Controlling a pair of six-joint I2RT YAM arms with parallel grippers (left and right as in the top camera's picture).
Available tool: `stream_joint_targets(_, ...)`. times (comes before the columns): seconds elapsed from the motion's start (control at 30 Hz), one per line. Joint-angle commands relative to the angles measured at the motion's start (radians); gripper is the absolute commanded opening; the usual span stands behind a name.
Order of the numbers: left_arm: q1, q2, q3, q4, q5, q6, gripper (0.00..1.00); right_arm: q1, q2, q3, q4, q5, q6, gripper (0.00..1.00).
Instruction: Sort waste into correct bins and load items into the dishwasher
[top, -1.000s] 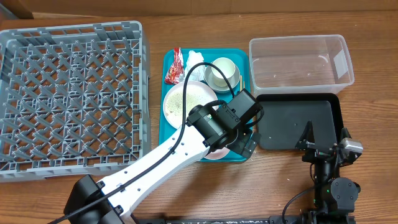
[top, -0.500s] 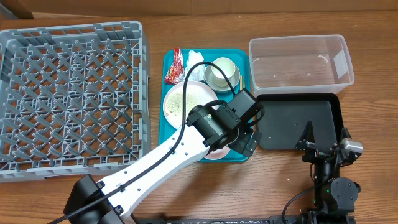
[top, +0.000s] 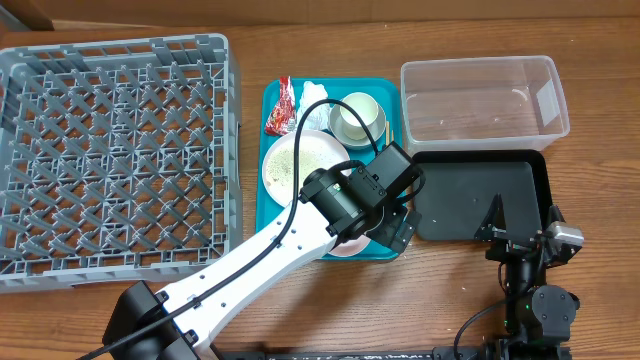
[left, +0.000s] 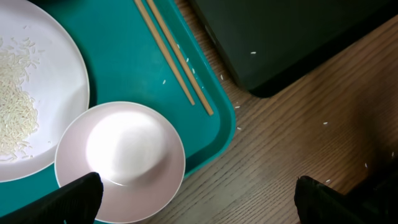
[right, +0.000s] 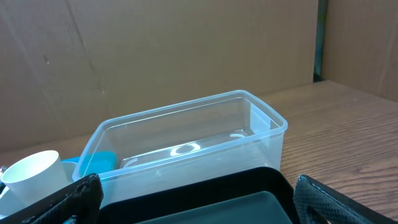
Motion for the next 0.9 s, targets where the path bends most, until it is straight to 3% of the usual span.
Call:
stream_joint_targets(0.0, -0.002, 0.011, -0.004, 0.005, -0.008, -0.005, 1.0, -0.004, -0.008, -0.011, 0.006, 0.005, 0.002, 1.0)
stream_joint_targets(0.87, -0.003, 0.011, -0.004, 0.046, 0.007, 0.019, 1.0, -0.004, -0.008, -0.011, 0.006, 0.005, 0.002, 1.0)
